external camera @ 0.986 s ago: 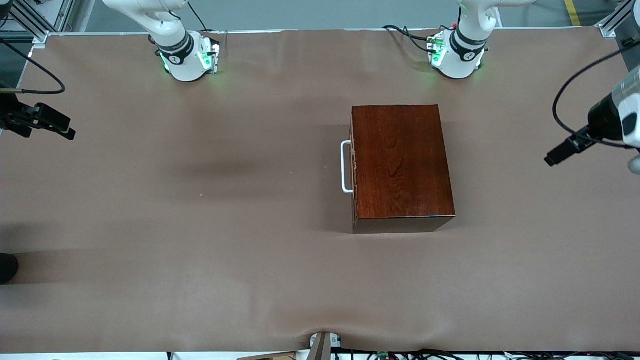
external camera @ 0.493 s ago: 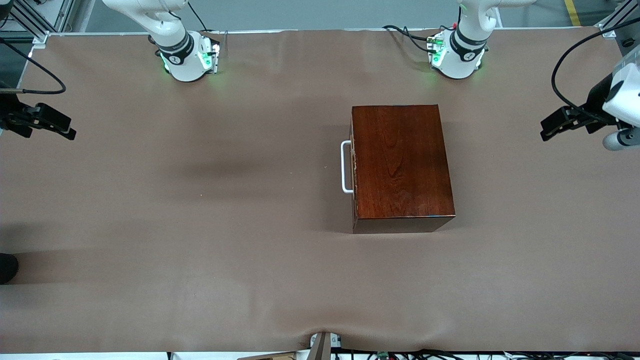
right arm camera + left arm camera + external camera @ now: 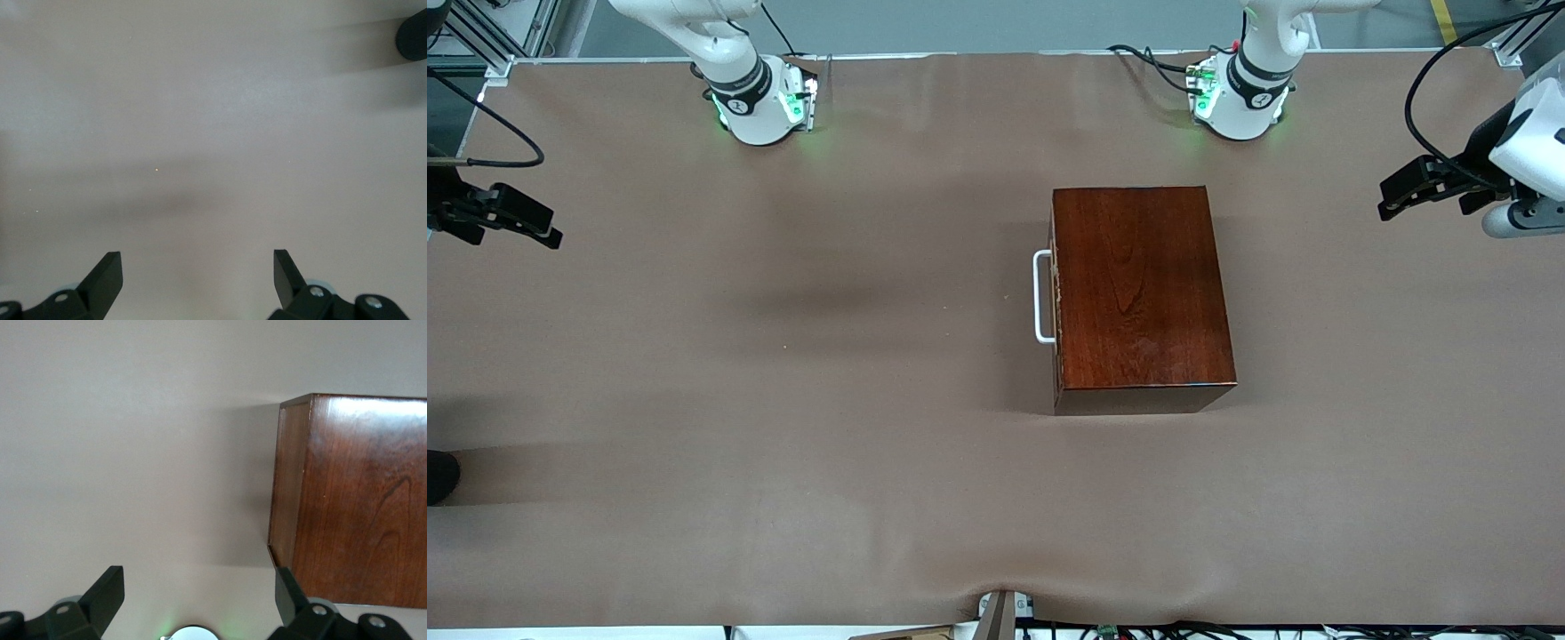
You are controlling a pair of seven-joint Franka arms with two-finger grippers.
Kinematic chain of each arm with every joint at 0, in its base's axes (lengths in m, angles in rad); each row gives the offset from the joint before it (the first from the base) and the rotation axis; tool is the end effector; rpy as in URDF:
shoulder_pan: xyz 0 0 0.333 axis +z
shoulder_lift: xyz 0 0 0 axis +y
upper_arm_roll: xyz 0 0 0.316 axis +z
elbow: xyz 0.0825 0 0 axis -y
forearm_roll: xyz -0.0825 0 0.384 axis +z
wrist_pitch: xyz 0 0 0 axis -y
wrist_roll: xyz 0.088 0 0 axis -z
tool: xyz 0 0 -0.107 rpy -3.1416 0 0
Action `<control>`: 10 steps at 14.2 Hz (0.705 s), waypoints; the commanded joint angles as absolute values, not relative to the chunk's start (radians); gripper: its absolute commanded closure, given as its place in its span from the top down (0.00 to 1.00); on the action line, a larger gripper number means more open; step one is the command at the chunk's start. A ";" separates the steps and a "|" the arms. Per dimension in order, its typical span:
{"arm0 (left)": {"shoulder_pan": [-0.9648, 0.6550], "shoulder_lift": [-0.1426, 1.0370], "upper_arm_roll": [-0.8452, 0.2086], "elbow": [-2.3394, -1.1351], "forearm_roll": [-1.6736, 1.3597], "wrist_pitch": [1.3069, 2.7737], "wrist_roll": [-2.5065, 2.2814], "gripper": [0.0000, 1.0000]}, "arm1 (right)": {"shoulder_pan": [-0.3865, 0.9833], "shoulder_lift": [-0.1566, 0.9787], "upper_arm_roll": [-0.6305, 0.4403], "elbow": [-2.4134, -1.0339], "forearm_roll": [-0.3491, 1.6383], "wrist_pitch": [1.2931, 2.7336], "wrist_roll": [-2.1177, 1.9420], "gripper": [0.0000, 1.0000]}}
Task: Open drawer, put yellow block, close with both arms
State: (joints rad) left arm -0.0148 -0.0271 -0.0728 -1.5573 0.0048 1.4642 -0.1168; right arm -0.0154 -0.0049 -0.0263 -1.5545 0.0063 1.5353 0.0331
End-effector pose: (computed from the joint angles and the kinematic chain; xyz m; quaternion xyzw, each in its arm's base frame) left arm 0.5330 -0.0468 0.6365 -0.9993 -0.0148 0.0325 0.0067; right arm 0.5491 -0.0223 0.6318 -0.9993 0.0373 0.0071 0.0032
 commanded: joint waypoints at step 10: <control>-0.012 -0.021 -0.080 -1.548 0.018 1.468 -0.038 1.00 | -0.040 -0.012 -0.011 -1.549 0.018 1.525 0.035 1.00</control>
